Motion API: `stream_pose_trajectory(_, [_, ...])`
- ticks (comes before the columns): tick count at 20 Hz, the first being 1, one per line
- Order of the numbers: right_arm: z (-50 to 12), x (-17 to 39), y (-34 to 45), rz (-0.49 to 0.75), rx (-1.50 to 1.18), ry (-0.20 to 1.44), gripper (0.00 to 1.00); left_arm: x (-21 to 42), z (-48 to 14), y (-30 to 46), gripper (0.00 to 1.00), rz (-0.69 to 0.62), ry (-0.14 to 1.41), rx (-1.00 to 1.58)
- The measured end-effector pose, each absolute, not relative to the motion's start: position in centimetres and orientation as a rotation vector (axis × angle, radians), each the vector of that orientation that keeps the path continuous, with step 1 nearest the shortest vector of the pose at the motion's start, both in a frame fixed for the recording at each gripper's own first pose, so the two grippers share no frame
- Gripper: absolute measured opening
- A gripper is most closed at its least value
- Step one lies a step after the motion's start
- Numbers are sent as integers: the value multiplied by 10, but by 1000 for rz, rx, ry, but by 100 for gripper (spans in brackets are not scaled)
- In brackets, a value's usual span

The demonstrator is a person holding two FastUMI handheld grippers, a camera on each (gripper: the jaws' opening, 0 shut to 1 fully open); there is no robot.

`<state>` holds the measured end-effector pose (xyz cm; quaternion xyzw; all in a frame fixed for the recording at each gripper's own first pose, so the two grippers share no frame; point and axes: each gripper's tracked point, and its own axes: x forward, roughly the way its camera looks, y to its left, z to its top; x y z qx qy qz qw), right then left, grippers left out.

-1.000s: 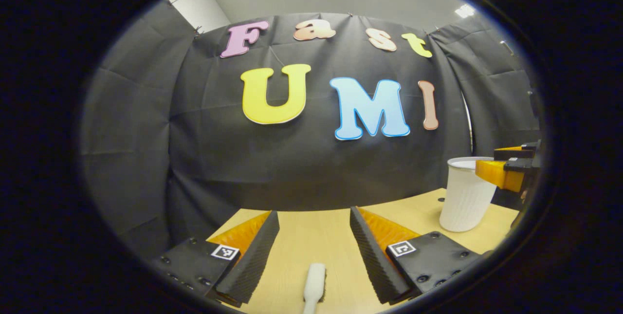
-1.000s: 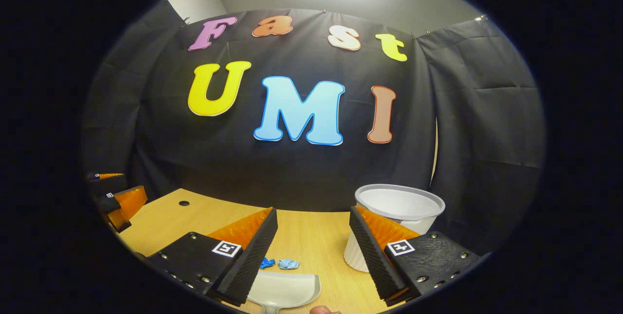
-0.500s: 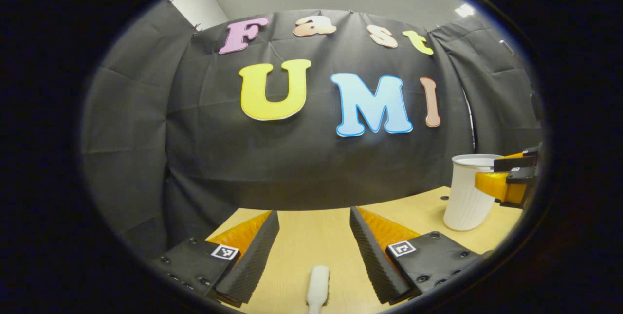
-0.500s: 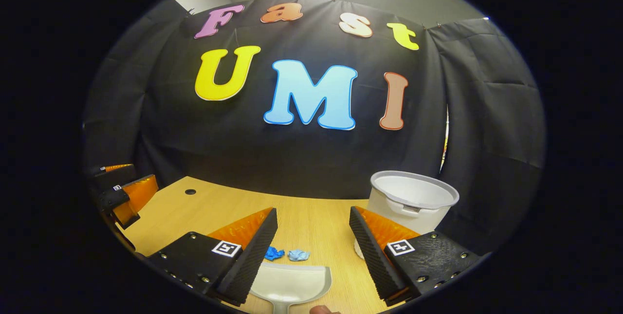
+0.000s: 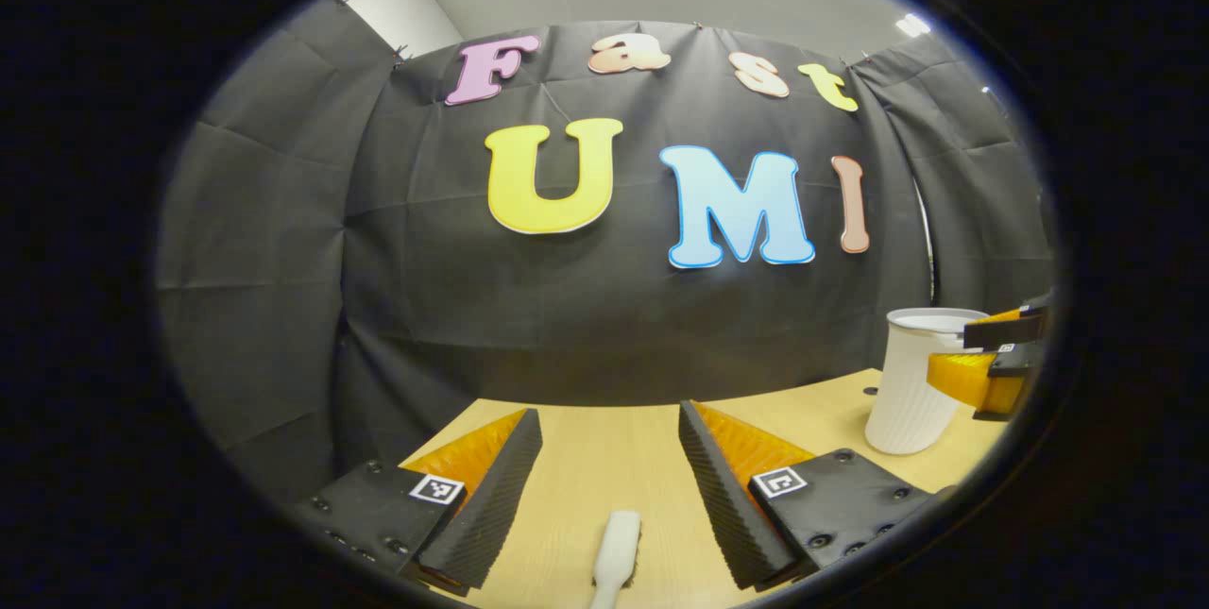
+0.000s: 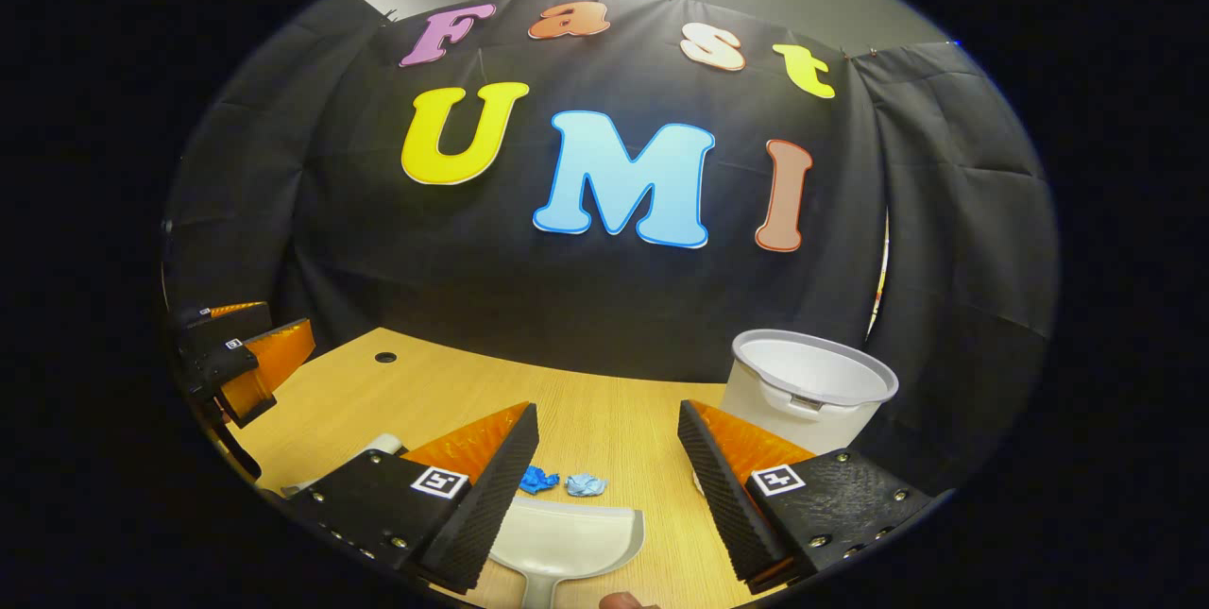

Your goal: Pick up the small broom and dustpan from the desktop, sweep the trash into the dustpan with the broom, and then empty the trash into the garbage bin.

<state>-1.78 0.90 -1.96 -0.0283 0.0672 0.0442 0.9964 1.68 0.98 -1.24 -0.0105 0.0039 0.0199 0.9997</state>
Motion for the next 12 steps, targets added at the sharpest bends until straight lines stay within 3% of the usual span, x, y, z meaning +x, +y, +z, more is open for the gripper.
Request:
stream_pose_trajectory(9, [-49,-49,21,163,-34,321,94,19,-70,-11,98,-23,168,25])
stream_pose_trajectory(11, [-57,-57,25,172,-18,375,94,21,-88,-14,92,-39,223,28])
stream_pose_trajectory(12, [-61,-61,25,176,-16,402,94,21,-99,-15,95,-43,256,29])
